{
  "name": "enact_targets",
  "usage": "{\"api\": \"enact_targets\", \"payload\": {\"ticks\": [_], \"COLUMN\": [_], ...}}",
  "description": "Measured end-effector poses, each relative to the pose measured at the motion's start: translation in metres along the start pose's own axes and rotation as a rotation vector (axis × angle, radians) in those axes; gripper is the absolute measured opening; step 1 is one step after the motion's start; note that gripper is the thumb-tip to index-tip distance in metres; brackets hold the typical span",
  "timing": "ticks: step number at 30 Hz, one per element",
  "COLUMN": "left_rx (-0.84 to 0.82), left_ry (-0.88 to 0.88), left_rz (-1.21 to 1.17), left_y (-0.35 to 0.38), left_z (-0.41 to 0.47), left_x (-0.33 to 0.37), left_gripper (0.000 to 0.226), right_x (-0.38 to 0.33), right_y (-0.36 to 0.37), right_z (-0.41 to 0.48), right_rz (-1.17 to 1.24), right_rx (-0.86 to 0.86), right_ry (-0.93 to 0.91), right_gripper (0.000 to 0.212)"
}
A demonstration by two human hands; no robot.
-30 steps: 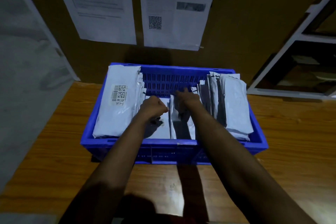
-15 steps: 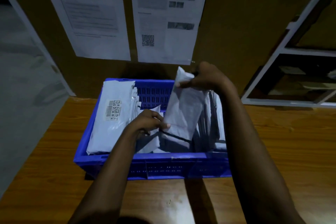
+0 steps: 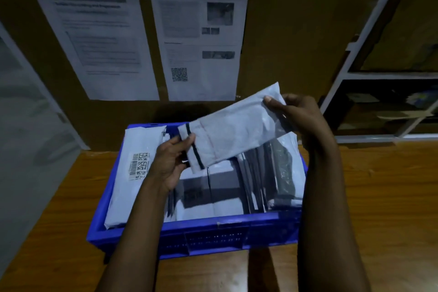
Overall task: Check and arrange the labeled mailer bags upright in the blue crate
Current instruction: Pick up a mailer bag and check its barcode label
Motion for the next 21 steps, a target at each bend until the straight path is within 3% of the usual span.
{"api": "enact_targets", "payload": {"ticks": [4, 11, 15, 21], "left_rx": [0.060, 0.147, 0.156, 0.186], "left_ry": [0.126, 0.264, 0.294, 0.329], "left_rz": [-0.079, 0.110, 0.146, 0.095], "left_y": [-0.001, -0.003, 0.002, 0.008], "left_z": [-0.003, -0.012, -0.015, -0.016], "left_x": [0.022, 0.038, 0.041, 0.048], "left_gripper": [0.026, 0.021, 0.015, 0.018], "right_x": [0.025, 0.047, 0.050, 0.052], "right_y": [0.001, 0.013, 0.017, 0.012], "right_z": [-0.013, -0.031, -0.036, -0.042], "right_rz": [0.125, 0.338, 0.380, 0.366], "right_rx": [-0.016, 0.050, 0.066, -0.050], "right_ry": [0.019, 0.027, 0.006, 0.048], "right_gripper": [0.031, 0.032, 0.029, 0.045]}}
Point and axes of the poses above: each hand's wrist, its own z-axis towards the middle knuckle, its own y-axis out of the palm, x = y × z, the point moved 3 cm from there along z, towards the middle knuckle, and after that the axes turned 14 degrees about -x, right-handed, at the moved point
